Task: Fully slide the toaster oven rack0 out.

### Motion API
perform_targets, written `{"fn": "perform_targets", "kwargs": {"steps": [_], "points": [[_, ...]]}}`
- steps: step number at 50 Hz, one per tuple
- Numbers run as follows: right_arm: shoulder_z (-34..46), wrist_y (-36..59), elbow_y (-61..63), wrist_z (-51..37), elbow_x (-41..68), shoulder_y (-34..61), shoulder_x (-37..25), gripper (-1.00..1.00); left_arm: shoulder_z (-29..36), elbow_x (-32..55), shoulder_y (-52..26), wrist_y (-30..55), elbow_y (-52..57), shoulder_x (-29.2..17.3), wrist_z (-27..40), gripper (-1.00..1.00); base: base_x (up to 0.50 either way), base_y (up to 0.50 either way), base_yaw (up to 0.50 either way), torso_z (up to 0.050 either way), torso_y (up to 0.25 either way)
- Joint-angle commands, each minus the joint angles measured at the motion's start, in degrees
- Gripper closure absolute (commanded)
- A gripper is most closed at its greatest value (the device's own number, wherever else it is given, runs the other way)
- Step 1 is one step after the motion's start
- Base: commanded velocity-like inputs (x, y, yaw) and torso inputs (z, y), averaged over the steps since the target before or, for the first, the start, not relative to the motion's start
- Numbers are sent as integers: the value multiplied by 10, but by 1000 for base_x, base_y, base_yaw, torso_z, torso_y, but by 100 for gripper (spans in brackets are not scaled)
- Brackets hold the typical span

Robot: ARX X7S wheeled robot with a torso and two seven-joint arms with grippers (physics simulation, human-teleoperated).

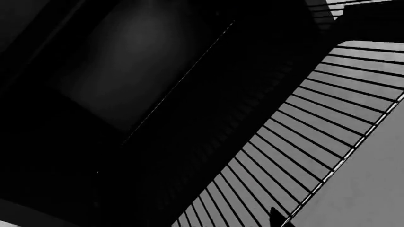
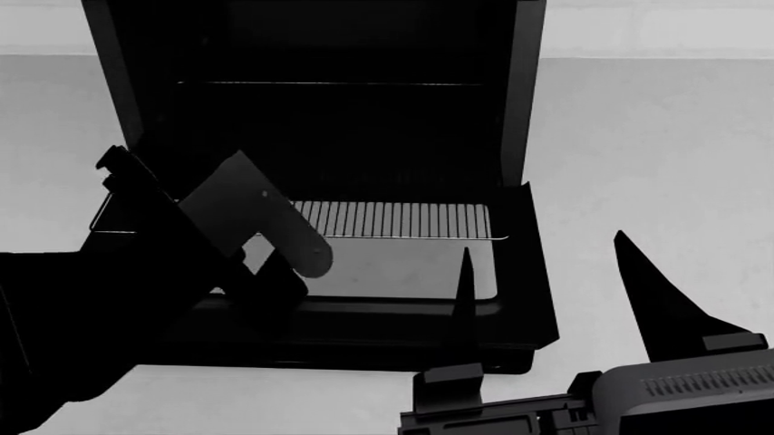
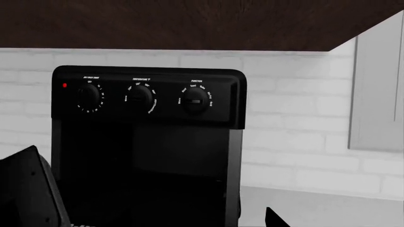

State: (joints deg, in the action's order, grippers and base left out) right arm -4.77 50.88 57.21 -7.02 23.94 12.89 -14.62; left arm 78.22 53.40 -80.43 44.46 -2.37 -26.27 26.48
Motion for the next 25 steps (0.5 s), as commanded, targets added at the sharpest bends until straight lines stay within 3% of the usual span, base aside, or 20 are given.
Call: {"fn": "perform_targets", "kwargs": {"steps": [1, 25], "points": [[2, -4, 0, -7, 8, -2, -4, -100, -97, 94, -29, -21, 181, -25, 101, -100, 0, 0, 0, 0, 0], [3, 2, 7, -28, 30, 4, -16, -100, -136, 248, -36, 33, 400, -96, 244, -100, 0, 0, -1, 0, 1]]}}
